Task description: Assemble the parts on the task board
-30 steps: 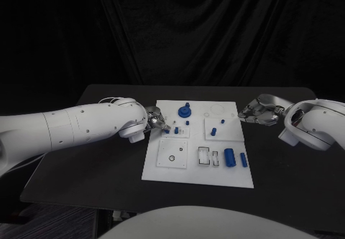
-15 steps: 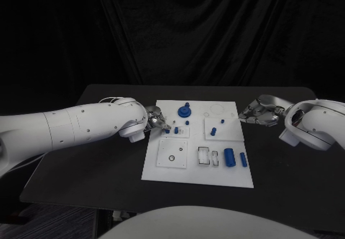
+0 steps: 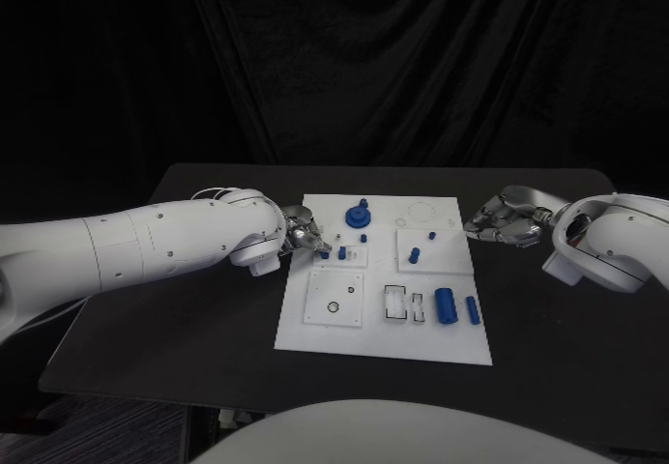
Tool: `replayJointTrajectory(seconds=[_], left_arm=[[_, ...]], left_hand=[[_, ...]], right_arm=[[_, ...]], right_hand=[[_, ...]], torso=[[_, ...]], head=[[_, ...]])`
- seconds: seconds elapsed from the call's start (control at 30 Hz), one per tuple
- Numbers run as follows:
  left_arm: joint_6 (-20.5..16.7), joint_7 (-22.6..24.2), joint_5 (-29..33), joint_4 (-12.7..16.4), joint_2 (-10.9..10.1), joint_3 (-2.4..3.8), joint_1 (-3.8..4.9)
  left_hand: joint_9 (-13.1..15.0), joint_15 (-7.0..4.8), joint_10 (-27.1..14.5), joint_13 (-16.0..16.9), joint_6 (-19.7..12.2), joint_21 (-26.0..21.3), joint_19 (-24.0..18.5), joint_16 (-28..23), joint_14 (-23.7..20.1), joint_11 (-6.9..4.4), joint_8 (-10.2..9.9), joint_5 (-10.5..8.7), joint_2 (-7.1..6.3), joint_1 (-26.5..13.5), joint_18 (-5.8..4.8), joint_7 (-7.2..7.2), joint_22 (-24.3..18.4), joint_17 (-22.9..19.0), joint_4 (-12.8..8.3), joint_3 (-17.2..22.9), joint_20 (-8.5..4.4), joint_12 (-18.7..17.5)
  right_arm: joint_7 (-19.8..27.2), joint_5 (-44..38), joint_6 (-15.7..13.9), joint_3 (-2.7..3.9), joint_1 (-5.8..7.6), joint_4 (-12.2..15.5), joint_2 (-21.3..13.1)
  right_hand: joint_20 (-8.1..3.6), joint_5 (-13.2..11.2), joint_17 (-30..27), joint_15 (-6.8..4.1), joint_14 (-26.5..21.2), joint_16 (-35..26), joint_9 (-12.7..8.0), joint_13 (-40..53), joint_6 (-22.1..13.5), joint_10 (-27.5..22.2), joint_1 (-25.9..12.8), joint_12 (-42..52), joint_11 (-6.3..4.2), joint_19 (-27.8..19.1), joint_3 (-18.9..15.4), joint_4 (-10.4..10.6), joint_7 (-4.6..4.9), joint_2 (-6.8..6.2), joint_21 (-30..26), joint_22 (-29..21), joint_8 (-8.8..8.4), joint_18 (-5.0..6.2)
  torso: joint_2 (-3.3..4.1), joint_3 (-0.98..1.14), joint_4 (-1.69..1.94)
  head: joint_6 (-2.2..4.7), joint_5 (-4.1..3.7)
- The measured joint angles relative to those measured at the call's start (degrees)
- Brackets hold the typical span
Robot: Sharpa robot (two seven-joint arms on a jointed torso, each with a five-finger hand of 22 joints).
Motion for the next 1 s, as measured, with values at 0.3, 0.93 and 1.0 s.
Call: replayJointTrajectory(seconds=[0.3,0.93,1.0], left_arm=[[0.2,0.2,-1.6,0.1,-0.3,-0.04,-0.04],[-0.1,0.4,-2.6,0.2,-0.5,-0.07,-0.11],[-0.1,0.3,-2.7,0.2,-0.5,-0.07,-0.11]], left_hand=[[0.1,0.0,0.0,0.0,0.0,0.0,0.0,0.0,0.0,0.0,0.2,0.0,0.0,0.0,0.0,-0.01,0.0,0.0,0.0,0.0,0.0,0.0],[0.9,0.0,0.0,0.0,1.2,0.0,0.0,0.0,0.0,0.0,1.0,-0.01,-0.04,0.0,0.0,-0.28,0.0,0.0,0.0,0.0,0.0,0.0],[1.0,0.0,0.0,0.0,1.2,0.0,0.0,0.0,0.0,0.0,1.0,-0.01,-0.04,0.0,0.0,-0.19,0.0,0.0,0.0,0.0,0.0,0.0]], right_arm=[[-0.3,0.0,0.3,0.0,0.0,0.0,0.0],[-0.6,0.0,0.7,0.0,-0.02,0.0,0.0],[-0.6,0.0,0.7,0.0,-0.02,0.0,0.0]], right_hand=[[0.21,0.0,0.0,0.0,0.0,0.0,0.0,0.0,0.0,0.0,0.0,0.0,0.0,-0.2,0.0,0.0,0.0,0.0,0.0,0.0,0.0,0.0],[0.21,0.0,0.0,0.0,0.0,0.0,0.0,0.0,0.0,0.0,0.0,0.0,0.0,-0.2,0.0,0.0,0.0,0.0,0.0,0.0,0.0,0.0],[0.21,0.0,0.0,0.0,0.0,0.0,0.0,0.0,0.0,0.0,0.0,0.0,0.0,-0.2,0.0,0.0,0.0,0.0,0.0,0.0,0.0,0.0]], torso=[[-0.05,-0.01,0.07],[-0.08,-0.01,0.05],[-0.08,-0.01,0.04]], head=[[0.0,-0.1],[0.0,-0.02],[0.0,-0.01]])
